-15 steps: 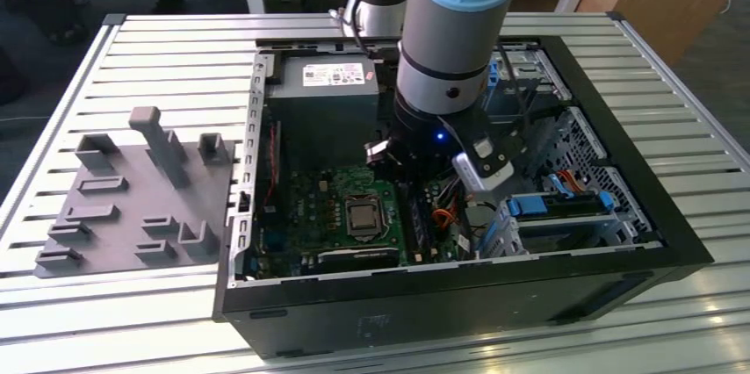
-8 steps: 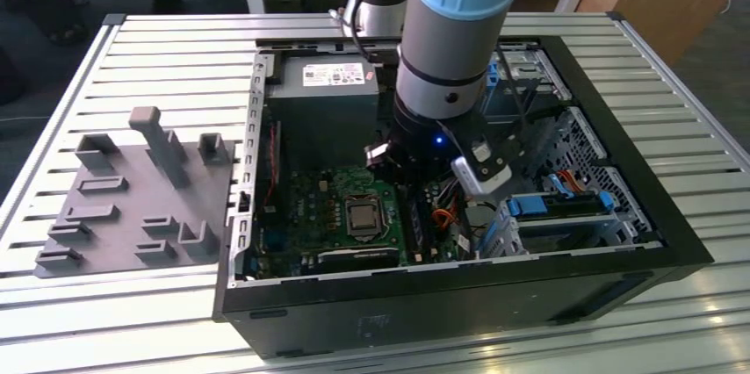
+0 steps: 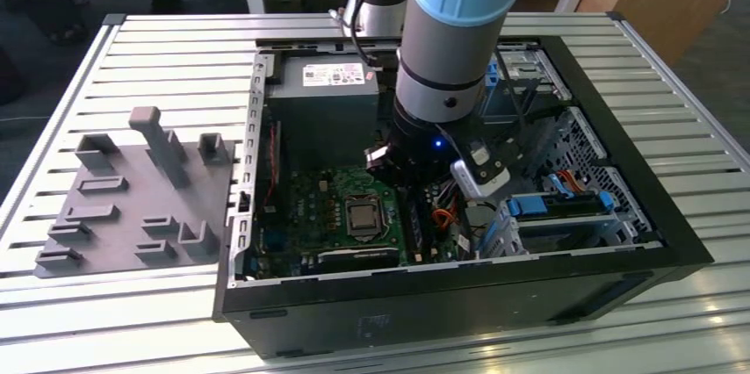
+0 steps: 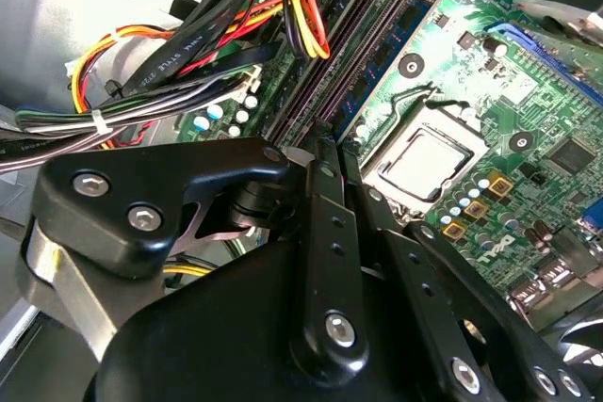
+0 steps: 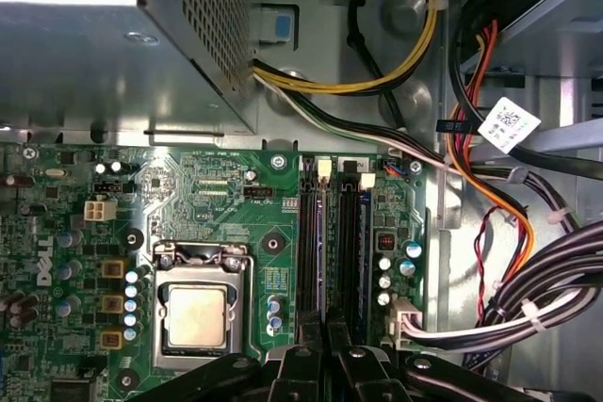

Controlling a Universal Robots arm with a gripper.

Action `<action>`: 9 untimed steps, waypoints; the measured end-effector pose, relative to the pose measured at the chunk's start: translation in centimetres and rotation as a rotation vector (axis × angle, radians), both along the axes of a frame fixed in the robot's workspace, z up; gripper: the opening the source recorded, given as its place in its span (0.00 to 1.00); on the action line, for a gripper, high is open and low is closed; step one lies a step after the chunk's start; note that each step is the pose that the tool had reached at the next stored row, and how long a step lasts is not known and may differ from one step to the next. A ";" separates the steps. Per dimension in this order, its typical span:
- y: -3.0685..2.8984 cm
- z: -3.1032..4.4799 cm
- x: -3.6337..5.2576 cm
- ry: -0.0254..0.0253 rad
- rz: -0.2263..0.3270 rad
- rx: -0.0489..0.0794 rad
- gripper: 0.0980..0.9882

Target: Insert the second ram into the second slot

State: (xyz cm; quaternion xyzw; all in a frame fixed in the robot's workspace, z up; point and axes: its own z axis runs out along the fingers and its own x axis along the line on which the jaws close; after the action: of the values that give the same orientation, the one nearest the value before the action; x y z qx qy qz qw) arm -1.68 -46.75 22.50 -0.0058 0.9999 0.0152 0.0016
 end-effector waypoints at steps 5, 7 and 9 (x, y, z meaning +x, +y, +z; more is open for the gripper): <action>0.01 -0.13 0.00 0.0000 0.000 0.001 0.04; 0.00 -0.16 0.00 0.0000 0.000 0.001 0.04; 0.00 -0.20 -0.01 0.0000 0.000 0.001 0.04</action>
State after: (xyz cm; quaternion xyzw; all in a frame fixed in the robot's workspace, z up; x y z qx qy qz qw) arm -1.69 -46.75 22.30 -0.0059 0.9999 0.0159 0.0016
